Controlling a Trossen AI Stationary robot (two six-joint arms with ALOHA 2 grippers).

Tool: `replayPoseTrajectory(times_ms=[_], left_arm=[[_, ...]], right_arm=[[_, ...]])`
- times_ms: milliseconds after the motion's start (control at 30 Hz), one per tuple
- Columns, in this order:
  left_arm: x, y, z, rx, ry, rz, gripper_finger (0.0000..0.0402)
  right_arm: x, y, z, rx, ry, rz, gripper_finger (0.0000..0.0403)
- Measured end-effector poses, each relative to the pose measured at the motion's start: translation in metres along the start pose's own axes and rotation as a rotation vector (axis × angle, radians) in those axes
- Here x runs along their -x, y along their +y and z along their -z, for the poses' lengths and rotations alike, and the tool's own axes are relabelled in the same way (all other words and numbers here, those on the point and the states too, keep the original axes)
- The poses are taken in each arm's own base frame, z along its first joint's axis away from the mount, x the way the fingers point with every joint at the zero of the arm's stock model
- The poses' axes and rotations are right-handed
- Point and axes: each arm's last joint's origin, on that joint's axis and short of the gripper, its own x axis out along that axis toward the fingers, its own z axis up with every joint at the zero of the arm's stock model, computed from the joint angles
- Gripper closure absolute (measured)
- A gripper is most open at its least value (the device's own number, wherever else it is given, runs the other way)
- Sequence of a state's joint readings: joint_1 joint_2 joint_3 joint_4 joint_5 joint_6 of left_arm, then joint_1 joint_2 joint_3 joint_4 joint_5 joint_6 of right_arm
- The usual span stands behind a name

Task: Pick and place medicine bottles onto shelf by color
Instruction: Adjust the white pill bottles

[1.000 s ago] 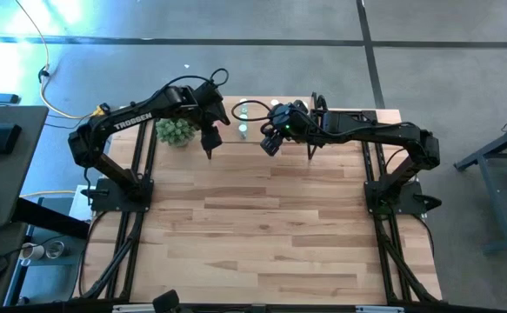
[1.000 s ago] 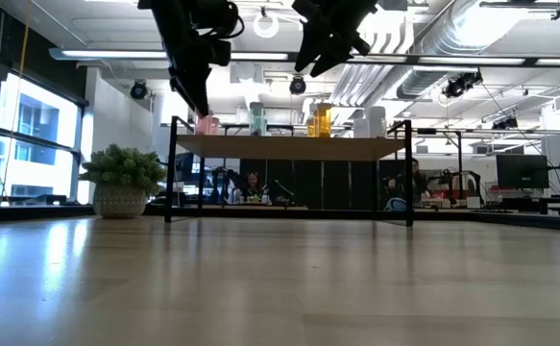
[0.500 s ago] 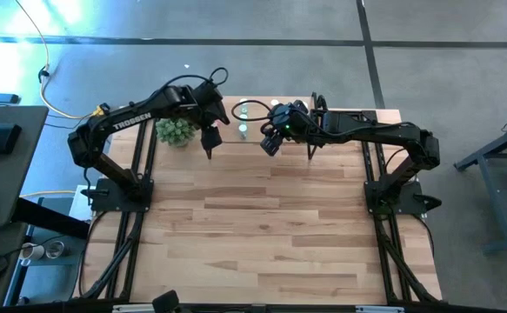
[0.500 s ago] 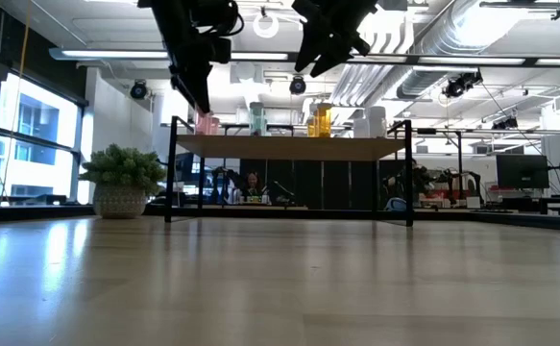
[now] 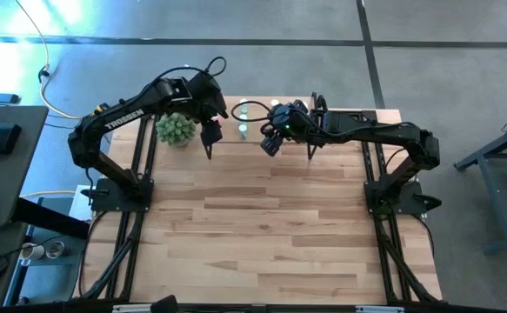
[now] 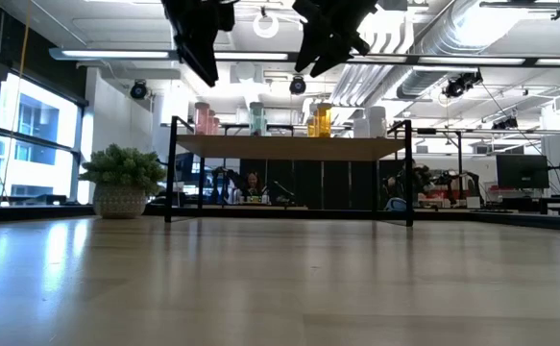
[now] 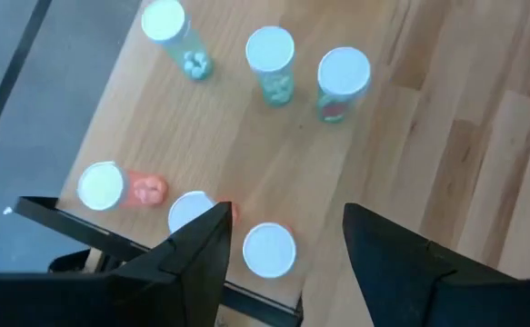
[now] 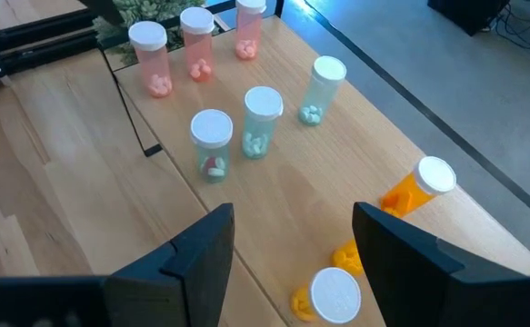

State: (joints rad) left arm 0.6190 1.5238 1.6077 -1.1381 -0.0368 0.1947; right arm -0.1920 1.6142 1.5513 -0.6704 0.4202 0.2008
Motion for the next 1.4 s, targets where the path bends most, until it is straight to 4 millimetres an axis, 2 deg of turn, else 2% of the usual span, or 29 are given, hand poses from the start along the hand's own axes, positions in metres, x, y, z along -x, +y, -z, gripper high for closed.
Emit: replayPoseTrajectory(times_ms=[200,333,533,667,800,1033,1400], left_arm=[[0.017,-0.006,-0.003,-0.013,0.000,0.013,0.0202],[0.036,-0.013,0.001,-0.006,-0.055,0.038,0.0202],[0.070,-0.032,0.022,0.015,-0.241,0.104,0.0204],[0.078,-0.050,0.045,0.010,-0.371,0.148,0.0204],[0.073,-0.068,0.073,0.009,-0.466,0.207,0.0204],[0.047,-0.090,0.121,0.014,-0.613,0.314,0.0204],[-0.002,-0.108,0.183,-0.009,-0.702,0.427,0.0204]], right_arm=[[0.000,0.000,0.000,0.009,0.003,0.001,0.0187],[0.011,-0.001,-0.001,0.029,-0.012,-0.012,0.0187],[0.039,0.000,-0.003,0.091,-0.066,-0.048,0.0187],[0.054,0.002,0.008,0.139,-0.108,-0.080,0.0187],[0.056,0.000,0.041,0.136,-0.118,-0.104,0.0187],[0.072,-0.004,0.092,0.037,-0.179,-0.182,0.0187],[0.071,-0.005,0.171,-0.010,-0.292,-0.309,0.0187]])
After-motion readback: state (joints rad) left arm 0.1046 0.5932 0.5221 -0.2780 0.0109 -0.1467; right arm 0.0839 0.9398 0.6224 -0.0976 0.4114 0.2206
